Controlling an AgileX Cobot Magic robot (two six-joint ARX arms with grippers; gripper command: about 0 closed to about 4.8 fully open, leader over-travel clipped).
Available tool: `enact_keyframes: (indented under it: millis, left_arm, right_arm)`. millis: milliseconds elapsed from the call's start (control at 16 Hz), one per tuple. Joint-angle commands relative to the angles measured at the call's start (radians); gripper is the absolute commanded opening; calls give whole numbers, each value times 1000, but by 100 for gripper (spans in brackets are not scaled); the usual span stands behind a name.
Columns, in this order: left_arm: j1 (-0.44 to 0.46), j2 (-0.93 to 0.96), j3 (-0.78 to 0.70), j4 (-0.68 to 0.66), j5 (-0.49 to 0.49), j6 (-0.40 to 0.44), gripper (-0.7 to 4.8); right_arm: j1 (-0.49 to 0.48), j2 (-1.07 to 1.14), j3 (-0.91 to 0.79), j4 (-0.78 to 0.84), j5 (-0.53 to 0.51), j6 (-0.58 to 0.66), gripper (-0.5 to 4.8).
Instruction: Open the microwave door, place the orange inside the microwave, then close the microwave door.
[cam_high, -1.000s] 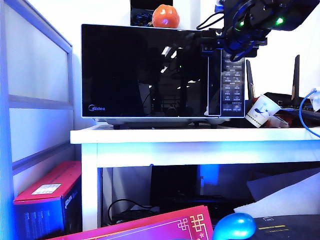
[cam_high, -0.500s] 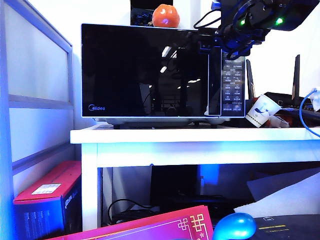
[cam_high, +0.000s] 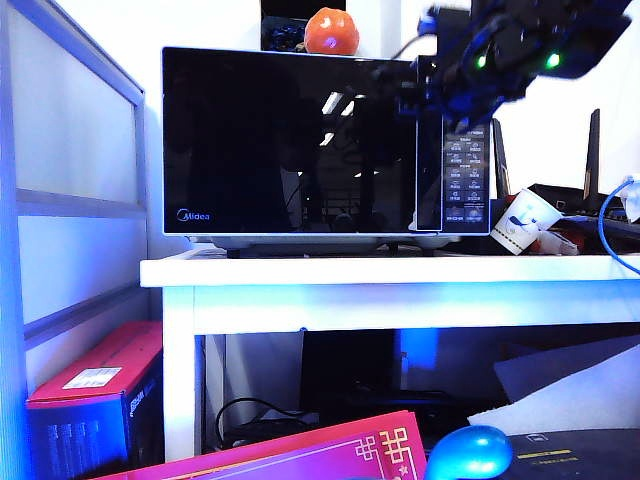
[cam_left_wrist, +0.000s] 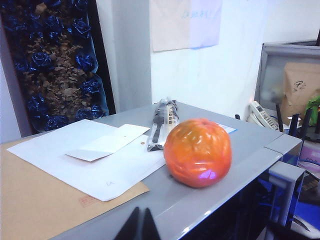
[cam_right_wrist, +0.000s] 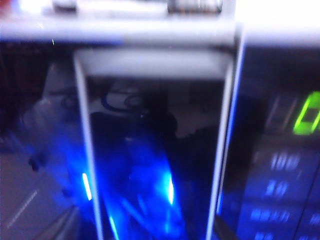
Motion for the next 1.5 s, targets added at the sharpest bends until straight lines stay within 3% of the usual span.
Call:
enact_keyframes:
  millis: [63, 188, 1000, 1251, 1501]
  left_arm:
    - [0, -6, 2, 23, 8, -3, -5]
    - [0, -6, 2, 13, 10, -4, -5]
    - [0, -7, 3, 9, 27, -4, -5]
    - [0, -7, 3, 9, 26, -4, -5]
    - [0, -7, 3, 8, 26, -3, -5]
  right_arm:
    - [0, -1, 5, 18, -4, -2, 226]
    - [0, -1, 5, 18, -3, -2, 129]
    - [7, -116, 3, -128, -37, -2, 131]
    - [7, -134, 4, -141, -200, -2, 310]
    - [7, -142, 4, -152, -276, -1, 319]
